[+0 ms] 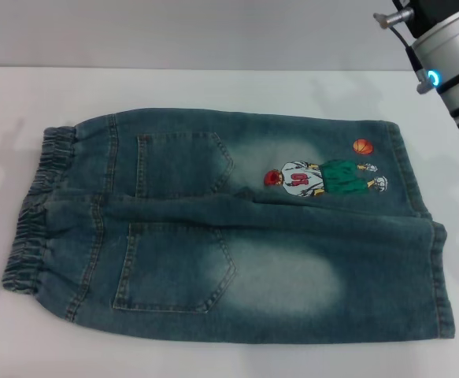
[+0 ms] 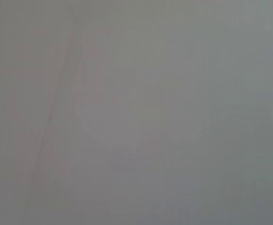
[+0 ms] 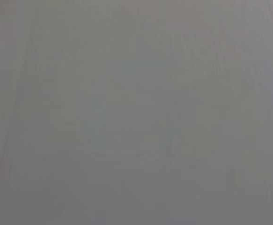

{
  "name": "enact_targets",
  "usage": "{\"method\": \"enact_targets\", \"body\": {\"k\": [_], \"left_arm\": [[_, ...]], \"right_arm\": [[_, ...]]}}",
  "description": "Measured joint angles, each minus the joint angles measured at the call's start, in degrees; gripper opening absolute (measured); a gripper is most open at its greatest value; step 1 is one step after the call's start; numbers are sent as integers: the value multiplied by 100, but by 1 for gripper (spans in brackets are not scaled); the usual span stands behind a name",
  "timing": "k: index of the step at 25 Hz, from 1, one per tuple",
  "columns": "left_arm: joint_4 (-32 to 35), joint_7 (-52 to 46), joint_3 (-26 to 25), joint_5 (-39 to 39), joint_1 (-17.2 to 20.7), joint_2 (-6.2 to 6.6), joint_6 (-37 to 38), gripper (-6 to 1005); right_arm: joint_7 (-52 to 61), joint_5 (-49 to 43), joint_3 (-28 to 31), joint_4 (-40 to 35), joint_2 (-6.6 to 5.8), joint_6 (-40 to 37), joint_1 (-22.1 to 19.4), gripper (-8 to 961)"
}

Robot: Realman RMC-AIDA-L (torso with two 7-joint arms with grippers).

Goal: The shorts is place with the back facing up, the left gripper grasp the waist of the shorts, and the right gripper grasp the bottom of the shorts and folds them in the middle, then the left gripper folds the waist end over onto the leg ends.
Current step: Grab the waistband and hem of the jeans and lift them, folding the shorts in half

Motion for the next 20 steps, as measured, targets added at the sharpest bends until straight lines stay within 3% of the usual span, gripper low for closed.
{"method": "enact_targets", "body": {"k": [16, 20], "left_arm": [[104, -149, -24, -50, 130, 30, -57, 845], [281, -553, 38, -8, 154, 61, -441, 845]], "right_arm": [[-15, 0, 199, -15, 25, 159, 88, 620], [18, 0, 180, -17, 32, 178, 94, 621]]}}
